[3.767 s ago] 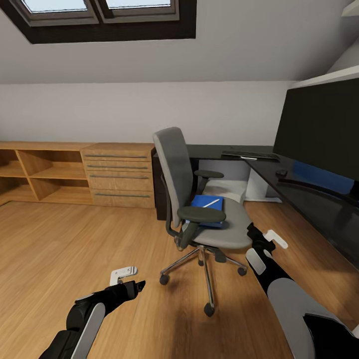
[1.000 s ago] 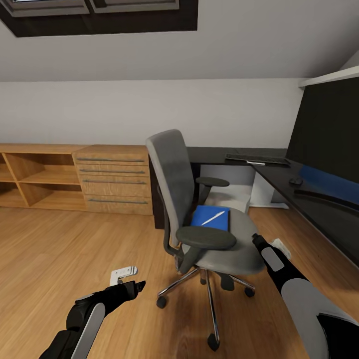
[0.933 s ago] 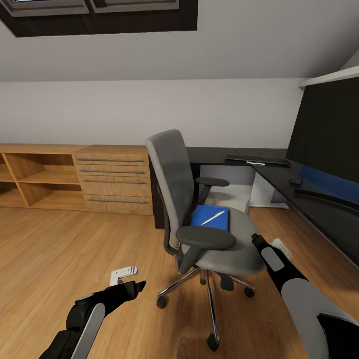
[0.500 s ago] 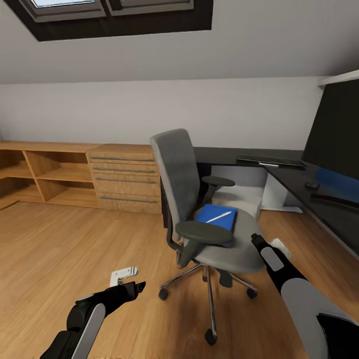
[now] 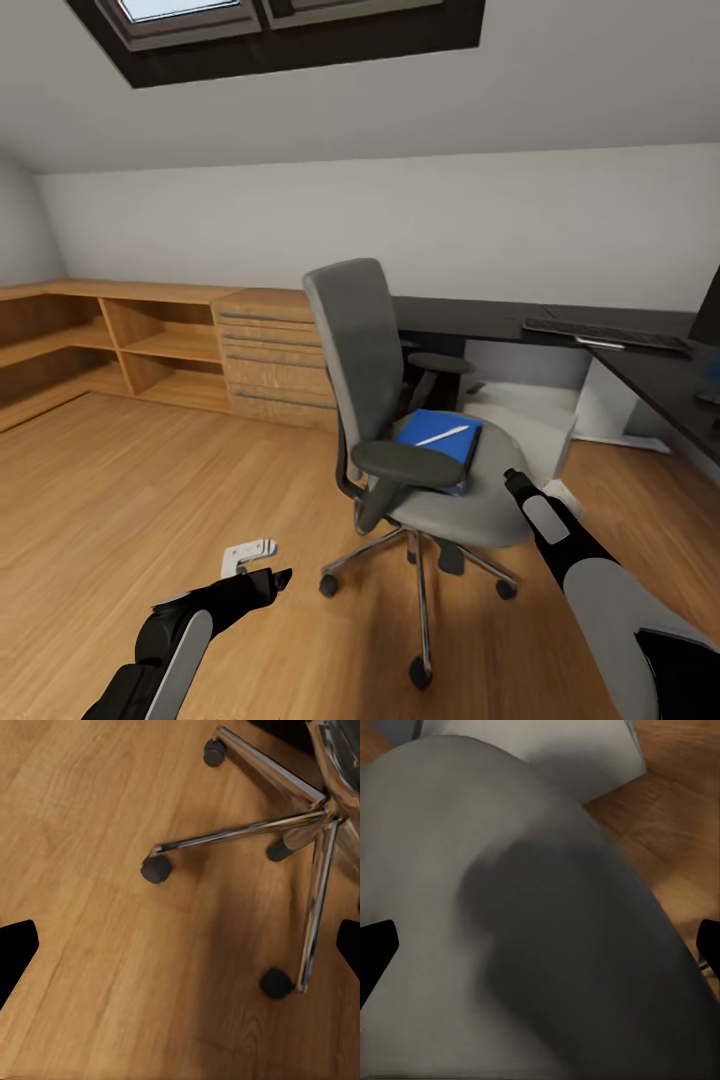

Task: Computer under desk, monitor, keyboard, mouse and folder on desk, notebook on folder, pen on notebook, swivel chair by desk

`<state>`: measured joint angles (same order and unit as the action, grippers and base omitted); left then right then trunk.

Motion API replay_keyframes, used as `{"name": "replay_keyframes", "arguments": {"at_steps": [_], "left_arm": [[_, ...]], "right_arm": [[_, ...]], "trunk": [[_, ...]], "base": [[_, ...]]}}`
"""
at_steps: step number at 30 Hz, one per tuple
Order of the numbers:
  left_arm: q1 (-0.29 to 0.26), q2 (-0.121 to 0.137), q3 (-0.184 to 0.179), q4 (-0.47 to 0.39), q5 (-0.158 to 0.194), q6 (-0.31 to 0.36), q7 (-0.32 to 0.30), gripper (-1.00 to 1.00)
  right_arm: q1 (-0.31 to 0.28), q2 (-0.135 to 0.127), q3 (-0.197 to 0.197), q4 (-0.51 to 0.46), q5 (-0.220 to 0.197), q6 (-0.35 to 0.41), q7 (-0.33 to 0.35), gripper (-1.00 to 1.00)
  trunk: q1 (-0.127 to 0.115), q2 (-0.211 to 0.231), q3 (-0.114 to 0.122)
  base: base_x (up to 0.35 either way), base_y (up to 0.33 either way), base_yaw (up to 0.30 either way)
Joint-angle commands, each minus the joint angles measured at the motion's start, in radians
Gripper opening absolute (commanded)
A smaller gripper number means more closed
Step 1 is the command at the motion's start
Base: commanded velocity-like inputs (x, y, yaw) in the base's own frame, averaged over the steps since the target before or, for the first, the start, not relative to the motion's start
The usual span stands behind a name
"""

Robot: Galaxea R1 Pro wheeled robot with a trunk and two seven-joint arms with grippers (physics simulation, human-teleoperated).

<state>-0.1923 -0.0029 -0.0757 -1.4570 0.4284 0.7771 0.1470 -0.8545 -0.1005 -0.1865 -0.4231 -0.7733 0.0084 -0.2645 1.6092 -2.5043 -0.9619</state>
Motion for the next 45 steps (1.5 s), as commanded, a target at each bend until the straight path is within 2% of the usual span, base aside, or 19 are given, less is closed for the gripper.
{"name": "replay_keyframes", "arguments": {"at_steps": [1,9,14,21,27,45], "left_arm": [[-0.001,0.000,-0.001,0.000,0.010,0.003,0.009,1.00],[-0.001,0.000,-0.001,0.001,0.012,0.004,0.008,1.00],[-0.001,-0.001,-0.001,0.001,0.012,0.004,0.006,1.00],[-0.001,-0.003,-0.002,0.010,0.012,0.004,0.006,1.00],[-0.001,-0.003,-0.002,0.012,0.012,0.004,0.007,1.00],[-0.001,-0.002,-0.003,0.014,0.010,0.002,0.007,1.00]], "right_arm": [[0.000,0.001,0.002,-0.002,-0.024,0.001,0.001,1.00],[0.000,-0.001,0.002,-0.002,-0.023,0.001,0.001,1.00],[0.000,-0.002,0.002,-0.002,-0.020,-0.003,0.001,1.00],[0.000,-0.025,0.000,-0.037,-0.020,-0.004,0.001,1.00],[0.000,-0.032,-0.001,-0.039,-0.020,-0.005,0.001,1.00],[0.000,-0.034,0.002,-0.040,-0.018,-0.008,0.002,1.00]], "trunk": [[0.000,0.000,-0.001],[0.000,0.000,-0.001],[0.000,0.000,-0.001],[0.000,0.000,0.003],[0.000,0.000,0.003],[0.000,0.000,0.004]], "base": [[0.007,0.000,0.216],[0.001,0.000,0.092],[0.234,0.000,-0.008],[0.027,0.000,-0.123],[0.002,0.000,-0.014],[0.112,0.000,-0.001]]}}
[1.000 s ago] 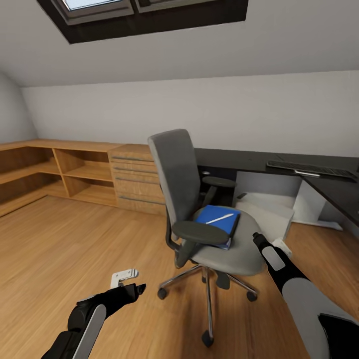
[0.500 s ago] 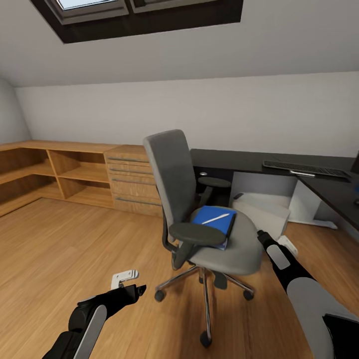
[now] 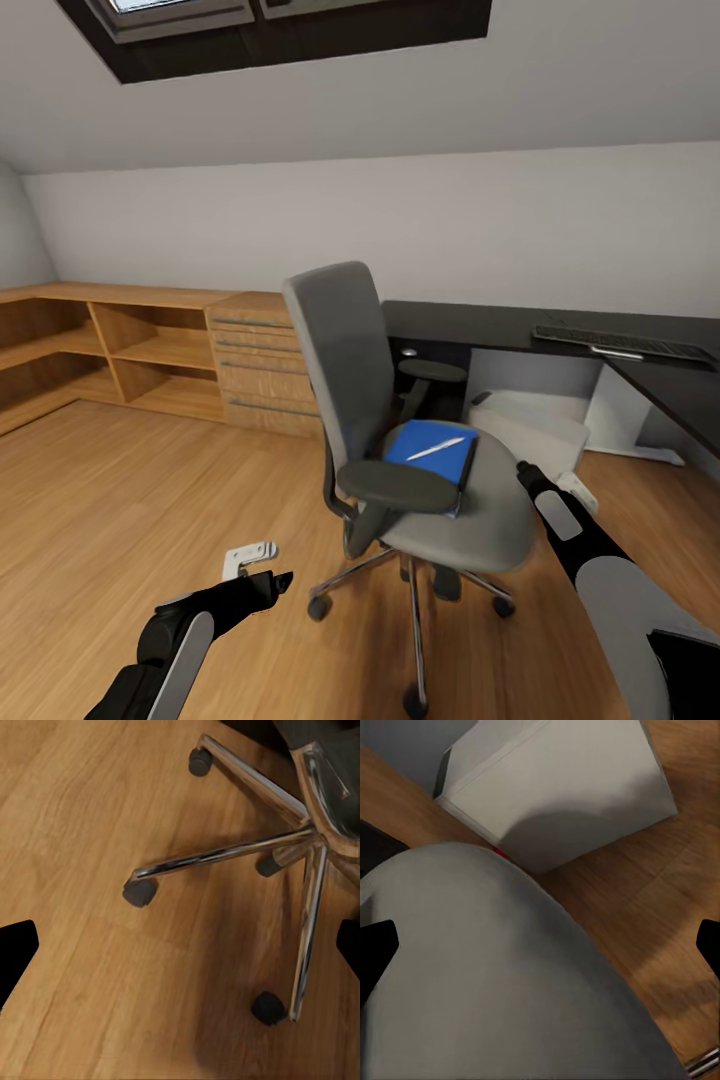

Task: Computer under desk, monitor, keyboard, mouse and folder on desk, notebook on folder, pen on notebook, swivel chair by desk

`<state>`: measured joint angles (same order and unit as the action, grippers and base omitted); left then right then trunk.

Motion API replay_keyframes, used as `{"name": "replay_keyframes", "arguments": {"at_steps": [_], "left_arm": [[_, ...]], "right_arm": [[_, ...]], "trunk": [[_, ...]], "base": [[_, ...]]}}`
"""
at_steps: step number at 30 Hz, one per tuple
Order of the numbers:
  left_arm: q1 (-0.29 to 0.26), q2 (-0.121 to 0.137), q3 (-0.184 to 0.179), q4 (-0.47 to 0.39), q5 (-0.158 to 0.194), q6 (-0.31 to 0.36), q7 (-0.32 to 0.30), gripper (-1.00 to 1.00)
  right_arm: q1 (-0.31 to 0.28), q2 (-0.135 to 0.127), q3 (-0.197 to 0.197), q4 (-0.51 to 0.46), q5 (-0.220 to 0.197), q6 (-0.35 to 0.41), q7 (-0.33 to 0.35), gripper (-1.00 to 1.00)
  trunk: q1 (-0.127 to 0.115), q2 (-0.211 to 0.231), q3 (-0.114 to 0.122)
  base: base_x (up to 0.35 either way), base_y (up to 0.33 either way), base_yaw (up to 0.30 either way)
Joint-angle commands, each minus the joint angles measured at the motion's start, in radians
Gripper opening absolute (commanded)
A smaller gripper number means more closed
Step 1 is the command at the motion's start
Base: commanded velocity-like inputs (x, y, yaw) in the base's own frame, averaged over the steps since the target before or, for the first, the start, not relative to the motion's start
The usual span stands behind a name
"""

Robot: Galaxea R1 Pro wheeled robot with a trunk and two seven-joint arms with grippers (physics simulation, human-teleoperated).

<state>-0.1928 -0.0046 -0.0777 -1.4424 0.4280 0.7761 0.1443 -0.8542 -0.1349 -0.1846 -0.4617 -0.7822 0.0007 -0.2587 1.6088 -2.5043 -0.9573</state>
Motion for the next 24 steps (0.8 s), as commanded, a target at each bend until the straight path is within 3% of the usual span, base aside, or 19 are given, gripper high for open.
{"name": "replay_keyframes", "arguments": {"at_steps": [1,8,24], "left_arm": [[-0.001,0.000,-0.001,-0.001,0.011,0.003,0.009,1.00],[-0.001,0.000,0.000,-0.001,0.010,0.003,0.010,1.00],[-0.001,0.002,0.001,-0.001,0.010,0.005,0.011,1.00]], "right_arm": [[0.000,0.000,0.000,-0.002,-0.009,0.000,-0.004,1.00],[0.000,0.000,0.000,-0.002,-0.011,0.001,-0.005,1.00],[0.000,0.000,-0.001,0.001,-0.013,0.005,-0.005,1.00]], "trunk": [[0.000,0.000,-0.001],[0.000,0.000,-0.001],[0.000,0.000,-0.004]], "base": [[0.251,0.000,0.000],[0.217,0.000,0.000],[0.013,0.000,0.017]]}}
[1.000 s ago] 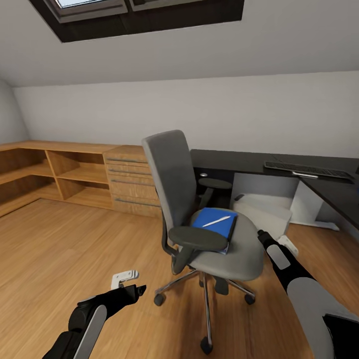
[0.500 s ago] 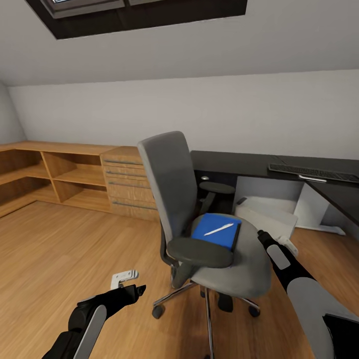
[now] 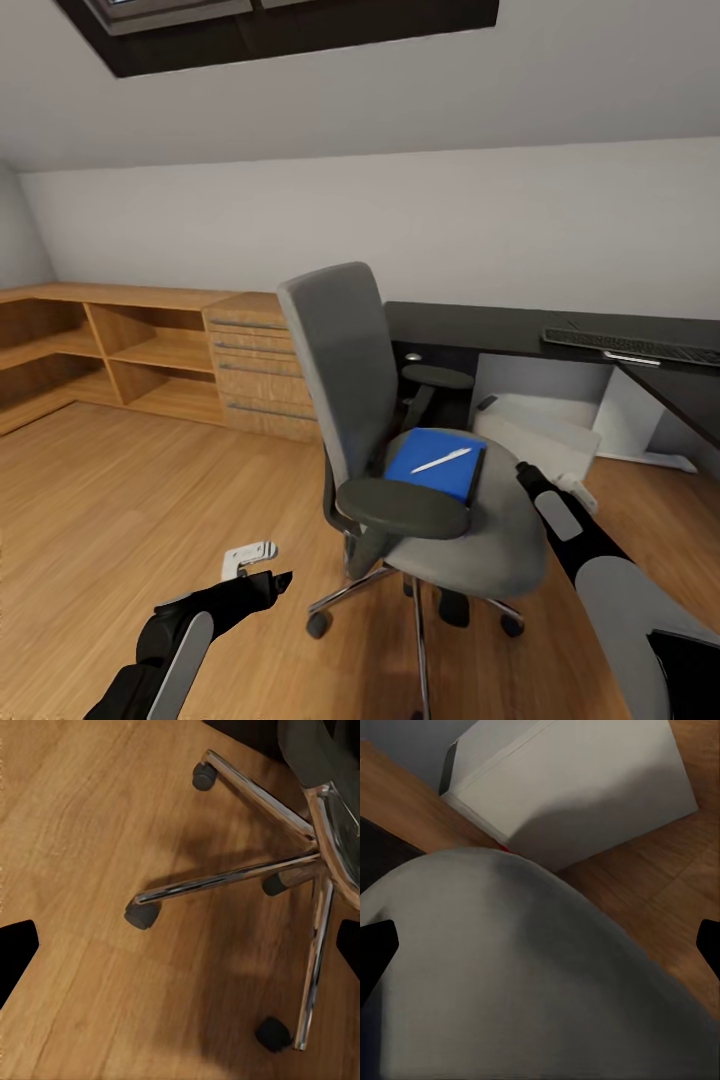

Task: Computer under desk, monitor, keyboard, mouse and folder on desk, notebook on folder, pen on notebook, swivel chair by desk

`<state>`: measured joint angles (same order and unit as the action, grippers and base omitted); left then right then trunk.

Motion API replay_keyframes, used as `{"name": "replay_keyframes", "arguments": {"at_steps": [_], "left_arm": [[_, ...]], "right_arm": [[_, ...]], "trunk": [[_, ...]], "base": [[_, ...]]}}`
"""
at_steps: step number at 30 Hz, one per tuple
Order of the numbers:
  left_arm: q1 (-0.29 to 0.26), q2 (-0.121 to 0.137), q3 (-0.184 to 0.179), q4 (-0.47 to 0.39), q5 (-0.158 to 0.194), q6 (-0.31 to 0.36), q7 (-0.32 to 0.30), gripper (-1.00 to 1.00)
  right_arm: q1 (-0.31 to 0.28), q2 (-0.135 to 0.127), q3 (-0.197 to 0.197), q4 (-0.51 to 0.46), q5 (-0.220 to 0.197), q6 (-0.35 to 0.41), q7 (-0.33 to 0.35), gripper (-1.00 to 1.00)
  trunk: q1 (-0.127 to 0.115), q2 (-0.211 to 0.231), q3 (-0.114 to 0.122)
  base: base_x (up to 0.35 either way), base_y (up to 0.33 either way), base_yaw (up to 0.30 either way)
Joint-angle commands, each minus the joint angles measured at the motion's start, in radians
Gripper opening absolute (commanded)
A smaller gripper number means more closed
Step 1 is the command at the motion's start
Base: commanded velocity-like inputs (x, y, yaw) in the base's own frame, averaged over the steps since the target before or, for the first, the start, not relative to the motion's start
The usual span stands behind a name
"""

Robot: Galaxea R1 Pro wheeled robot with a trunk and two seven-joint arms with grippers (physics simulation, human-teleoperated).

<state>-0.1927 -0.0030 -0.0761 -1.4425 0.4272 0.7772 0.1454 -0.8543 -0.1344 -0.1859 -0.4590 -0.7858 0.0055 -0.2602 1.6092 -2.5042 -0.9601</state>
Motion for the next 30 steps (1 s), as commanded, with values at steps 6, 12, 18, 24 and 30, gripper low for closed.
{"name": "replay_keyframes", "arguments": {"at_steps": [6,12,18,24,30], "left_arm": [[-0.001,0.001,0.000,-0.001,0.010,0.004,0.009,1.00],[-0.001,0.001,-0.001,-0.001,0.010,0.004,0.009,1.00],[-0.001,0.000,-0.001,-0.001,0.010,0.004,0.011,1.00],[-0.001,0.000,-0.001,-0.001,0.010,0.004,0.011,1.00],[-0.001,0.000,-0.001,-0.001,0.010,0.003,0.011,1.00]], "right_arm": [[0.000,0.001,0.000,0.000,-0.012,0.003,-0.004,1.00],[0.000,0.001,0.000,0.000,-0.012,0.002,-0.004,1.00],[0.000,0.001,0.000,0.000,-0.012,0.002,-0.004,1.00],[0.000,0.001,0.000,-0.001,-0.012,0.002,-0.004,1.00],[0.000,0.001,0.000,-0.001,-0.012,0.002,-0.003,1.00]], "trunk": [[0.000,0.000,-0.008],[0.000,0.000,-0.015],[0.000,0.000,-0.022],[0.000,0.000,-0.028],[0.000,0.000,-0.033]], "base": [[0.000,0.000,0.143],[0.000,0.000,0.153],[0.000,0.000,0.176],[0.000,0.000,0.207],[0.000,0.000,0.210]]}}
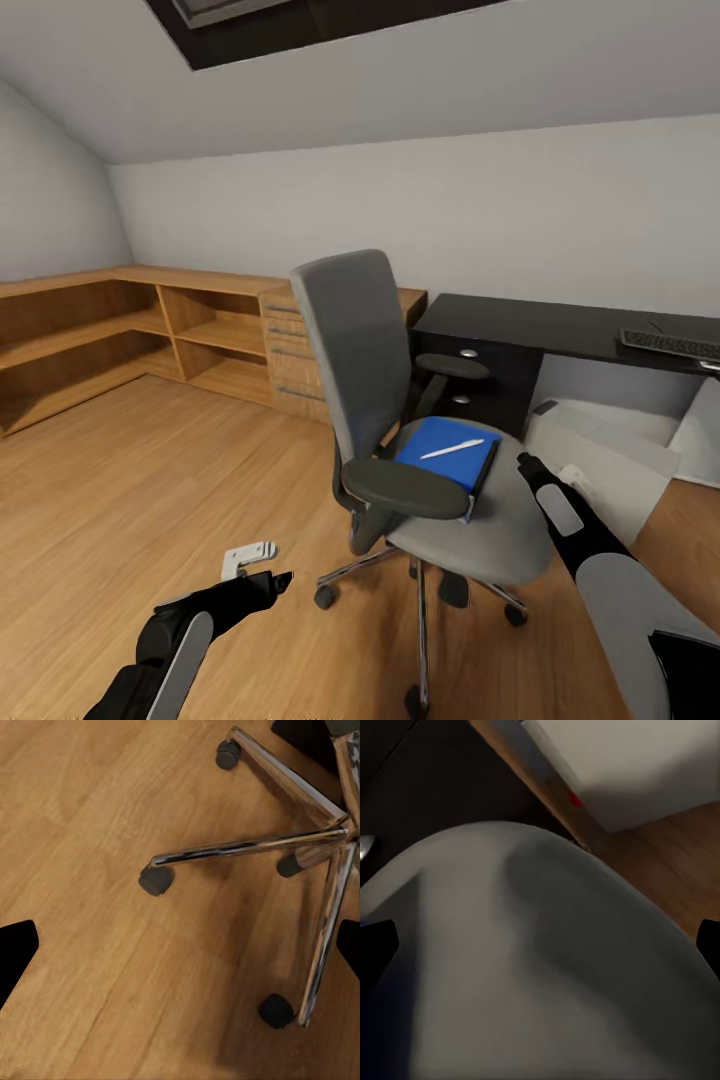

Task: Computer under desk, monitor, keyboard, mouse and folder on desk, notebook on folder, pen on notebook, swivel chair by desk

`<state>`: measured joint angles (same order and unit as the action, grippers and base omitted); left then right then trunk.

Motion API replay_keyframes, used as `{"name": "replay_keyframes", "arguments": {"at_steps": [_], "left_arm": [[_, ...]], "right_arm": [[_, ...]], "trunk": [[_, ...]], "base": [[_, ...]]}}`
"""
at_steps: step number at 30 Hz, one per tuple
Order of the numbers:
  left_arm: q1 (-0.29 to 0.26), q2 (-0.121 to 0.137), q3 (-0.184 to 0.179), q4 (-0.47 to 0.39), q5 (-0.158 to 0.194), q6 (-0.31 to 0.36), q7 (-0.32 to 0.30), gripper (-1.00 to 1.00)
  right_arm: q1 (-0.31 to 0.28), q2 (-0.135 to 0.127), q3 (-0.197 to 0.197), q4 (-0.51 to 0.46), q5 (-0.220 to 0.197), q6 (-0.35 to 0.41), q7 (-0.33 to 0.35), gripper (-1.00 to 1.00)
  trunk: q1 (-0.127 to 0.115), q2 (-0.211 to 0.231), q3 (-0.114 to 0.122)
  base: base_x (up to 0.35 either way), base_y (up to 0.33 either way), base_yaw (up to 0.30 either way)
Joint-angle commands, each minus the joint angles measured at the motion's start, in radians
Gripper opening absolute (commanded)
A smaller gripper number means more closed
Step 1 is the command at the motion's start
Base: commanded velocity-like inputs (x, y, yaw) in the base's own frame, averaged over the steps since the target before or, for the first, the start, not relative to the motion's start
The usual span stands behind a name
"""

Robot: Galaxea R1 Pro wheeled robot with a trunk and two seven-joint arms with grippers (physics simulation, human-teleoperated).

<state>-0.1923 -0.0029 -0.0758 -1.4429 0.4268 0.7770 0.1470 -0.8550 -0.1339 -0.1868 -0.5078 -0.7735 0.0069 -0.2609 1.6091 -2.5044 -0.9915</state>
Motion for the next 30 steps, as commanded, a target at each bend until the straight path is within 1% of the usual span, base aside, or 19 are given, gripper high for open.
{"name": "replay_keyframes", "arguments": {"at_steps": [1,9,14,18,27,30], "left_arm": [[-0.001,0.000,-0.001,-0.001,0.010,0.004,0.009,1.00],[-0.001,-0.001,-0.002,-0.001,0.010,0.002,0.011,1.00],[-0.001,-0.002,-0.002,0.000,0.009,0.002,0.012,1.00],[-0.001,-0.002,-0.002,-0.001,0.010,0.002,0.011,1.00],[-0.001,0.000,-0.002,0.000,0.009,0.002,0.011,1.00],[-0.001,0.000,-0.002,-0.001,0.009,0.003,0.011,1.00]], "right_arm": [[0.001,0.000,0.001,0.048,-0.024,0.001,-0.002,1.00],[0.001,0.001,0.002,0.048,-0.024,0.001,-0.002,1.00],[0.001,0.001,0.001,0.047,-0.022,0.000,-0.002,1.00],[0.001,0.000,0.001,0.047,-0.021,-0.003,-0.002,1.00],[0.001,0.000,0.001,0.046,-0.021,-0.003,-0.003,1.00],[0.001,0.001,0.001,0.047,-0.021,-0.002,-0.003,1.00]], "trunk": [[0.000,0.000,-0.002],[0.000,0.000,-0.009],[0.000,0.000,-0.010],[0.000,0.000,-0.008],[0.000,0.000,-0.002],[0.000,0.000,-0.002]], "base": [[0.000,0.000,0.210],[0.001,0.000,0.204],[0.136,-0.124,0.052],[0.036,-0.035,-0.080],[0.003,-0.003,-0.182],[0.000,0.000,-0.046]]}}
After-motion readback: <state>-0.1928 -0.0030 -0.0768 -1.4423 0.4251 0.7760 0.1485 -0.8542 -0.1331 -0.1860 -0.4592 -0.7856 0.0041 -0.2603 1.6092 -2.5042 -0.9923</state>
